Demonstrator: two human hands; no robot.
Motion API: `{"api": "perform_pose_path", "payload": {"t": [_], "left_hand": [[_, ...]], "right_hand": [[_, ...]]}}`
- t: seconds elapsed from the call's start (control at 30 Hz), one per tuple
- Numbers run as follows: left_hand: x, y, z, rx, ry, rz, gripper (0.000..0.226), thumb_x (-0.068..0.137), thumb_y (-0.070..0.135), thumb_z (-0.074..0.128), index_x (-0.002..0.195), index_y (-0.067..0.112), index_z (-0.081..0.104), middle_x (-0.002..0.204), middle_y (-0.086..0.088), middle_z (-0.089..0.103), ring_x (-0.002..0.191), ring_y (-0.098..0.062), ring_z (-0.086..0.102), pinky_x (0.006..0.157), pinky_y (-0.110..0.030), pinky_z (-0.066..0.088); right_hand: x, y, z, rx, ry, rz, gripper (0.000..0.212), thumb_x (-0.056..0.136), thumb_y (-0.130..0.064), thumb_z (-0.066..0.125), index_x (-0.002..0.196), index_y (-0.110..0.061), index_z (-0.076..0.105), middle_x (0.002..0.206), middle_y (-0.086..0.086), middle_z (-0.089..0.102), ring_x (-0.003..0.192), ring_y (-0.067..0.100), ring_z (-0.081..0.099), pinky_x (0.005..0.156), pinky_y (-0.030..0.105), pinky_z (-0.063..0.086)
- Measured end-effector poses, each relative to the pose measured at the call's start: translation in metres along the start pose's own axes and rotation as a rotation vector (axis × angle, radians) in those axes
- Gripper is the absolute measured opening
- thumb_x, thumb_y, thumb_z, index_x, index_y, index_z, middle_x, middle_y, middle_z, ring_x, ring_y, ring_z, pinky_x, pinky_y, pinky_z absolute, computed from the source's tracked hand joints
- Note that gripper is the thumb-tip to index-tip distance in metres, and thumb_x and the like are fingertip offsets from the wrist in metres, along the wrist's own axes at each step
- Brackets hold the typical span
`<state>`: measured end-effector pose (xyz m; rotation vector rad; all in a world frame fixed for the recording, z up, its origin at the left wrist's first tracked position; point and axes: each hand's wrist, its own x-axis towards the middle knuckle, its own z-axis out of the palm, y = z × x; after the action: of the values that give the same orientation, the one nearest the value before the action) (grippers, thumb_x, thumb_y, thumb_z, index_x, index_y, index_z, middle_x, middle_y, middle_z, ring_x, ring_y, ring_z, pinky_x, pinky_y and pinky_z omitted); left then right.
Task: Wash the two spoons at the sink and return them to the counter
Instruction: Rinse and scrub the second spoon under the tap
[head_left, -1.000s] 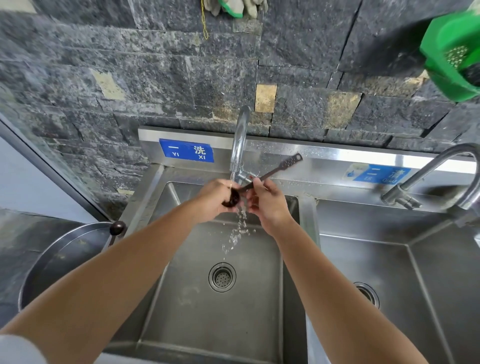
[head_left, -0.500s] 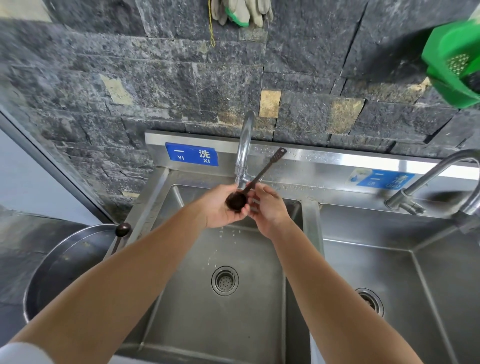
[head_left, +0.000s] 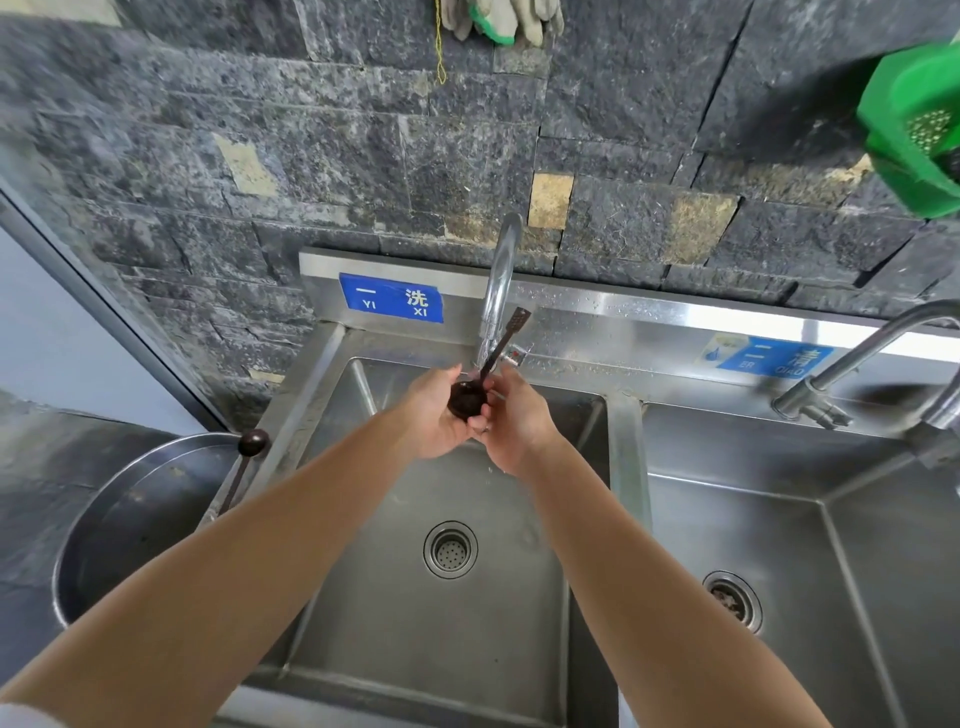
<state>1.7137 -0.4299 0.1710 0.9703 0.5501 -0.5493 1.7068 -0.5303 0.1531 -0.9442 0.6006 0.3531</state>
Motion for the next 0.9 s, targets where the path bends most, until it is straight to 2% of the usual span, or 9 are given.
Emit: {"api": "perform_pose_path", "payload": {"t": [0.17,0.3,0.43,0.53,0.6,0.67,0.73,0.8,0.9], "left_hand": [[-0.01,-0.016,-0.004,0.046,0.046,0.085,0.03,0.105,0.024,0.036,0.093,0.008,0.058,0.075,-0.012,0.057,0.048,-0.02,0.046,0.036,-0.018,0.03],[-0.011,-0.021,-0.008,0.071,0.14,0.137,0.031,0.105,0.023,0.04,0.086,0.009,0.059,0.074,-0.014,0.056,0.045,-0.02,0.046,0.035,-0.018,0.03],[-0.016,-0.024,-0.012,0.051,0.174,0.167,0.033,0.106,0.023,0.036,0.092,0.009,0.061,0.08,-0.016,0.058,0.037,-0.018,0.05,0.031,-0.017,0.032],[-0.015,-0.026,-0.018,0.052,0.159,0.173,0.034,0.106,0.023,0.033,0.099,0.008,0.062,0.093,-0.021,0.061,0.037,-0.017,0.051,0.032,-0.019,0.034],[-0.014,-0.028,-0.017,0.092,0.177,0.193,0.032,0.105,0.021,0.034,0.109,0.005,0.062,0.098,-0.022,0.059,0.044,-0.019,0.053,0.036,-0.022,0.038],[-0.016,-0.033,-0.013,0.247,0.231,0.271,0.032,0.104,0.02,0.037,0.113,0.001,0.062,0.092,-0.023,0.06,0.051,-0.022,0.053,0.045,-0.028,0.046],[-0.021,-0.042,-0.01,0.444,0.24,0.36,0.034,0.104,0.02,0.037,0.095,0.002,0.064,0.074,-0.02,0.059,0.043,-0.02,0.05,0.047,-0.027,0.046],[-0.031,-0.053,-0.006,0.459,0.155,0.351,0.039,0.105,0.02,0.035,0.077,0.006,0.059,0.06,-0.011,0.059,0.035,-0.013,0.047,0.038,-0.019,0.035],[-0.037,-0.055,0.005,0.391,0.173,0.382,0.039,0.106,0.021,0.031,0.078,0.005,0.054,0.052,-0.006,0.055,0.034,-0.011,0.043,0.035,-0.016,0.028]], "right_hand": [[0.0,0.009,0.006,-0.09,0.061,0.014,0.038,0.096,-0.041,0.057,0.072,-0.012,0.056,0.061,-0.001,0.045,0.043,0.012,0.034,0.039,0.023,0.03],[-0.001,0.021,0.009,-0.13,-0.02,-0.025,0.027,0.096,-0.029,0.06,0.076,-0.012,0.066,0.068,0.004,0.063,0.054,0.017,0.055,0.056,0.032,0.042],[-0.001,0.028,0.012,-0.188,-0.08,-0.04,0.026,0.099,-0.027,0.054,0.081,-0.014,0.068,0.083,0.008,0.066,0.069,0.021,0.062,0.058,0.03,0.046],[0.0,0.028,0.012,-0.186,-0.055,-0.042,0.035,0.103,-0.031,0.046,0.079,-0.014,0.066,0.081,0.008,0.066,0.068,0.021,0.062,0.06,0.031,0.047],[-0.001,0.031,0.014,-0.2,-0.031,-0.028,0.036,0.102,-0.031,0.048,0.077,-0.014,0.067,0.076,0.007,0.068,0.063,0.02,0.061,0.054,0.026,0.049],[-0.001,0.028,0.017,-0.272,0.042,-0.038,0.034,0.1,-0.03,0.05,0.075,-0.015,0.067,0.074,0.008,0.07,0.06,0.024,0.061,0.053,0.028,0.047],[0.002,0.007,0.019,-0.248,0.134,-0.068,0.035,0.1,-0.029,0.045,0.074,-0.012,0.062,0.064,0.007,0.07,0.049,0.021,0.06,0.05,0.03,0.045],[0.014,-0.024,0.015,-0.012,0.156,0.0,0.033,0.104,-0.025,0.041,0.078,-0.01,0.055,0.056,0.005,0.061,0.041,0.017,0.05,0.043,0.029,0.042],[0.016,-0.04,0.021,0.2,0.032,0.107,0.037,0.106,-0.024,0.034,0.073,-0.012,0.046,0.05,0.0,0.043,0.038,0.013,0.034,0.04,0.023,0.031]]}}
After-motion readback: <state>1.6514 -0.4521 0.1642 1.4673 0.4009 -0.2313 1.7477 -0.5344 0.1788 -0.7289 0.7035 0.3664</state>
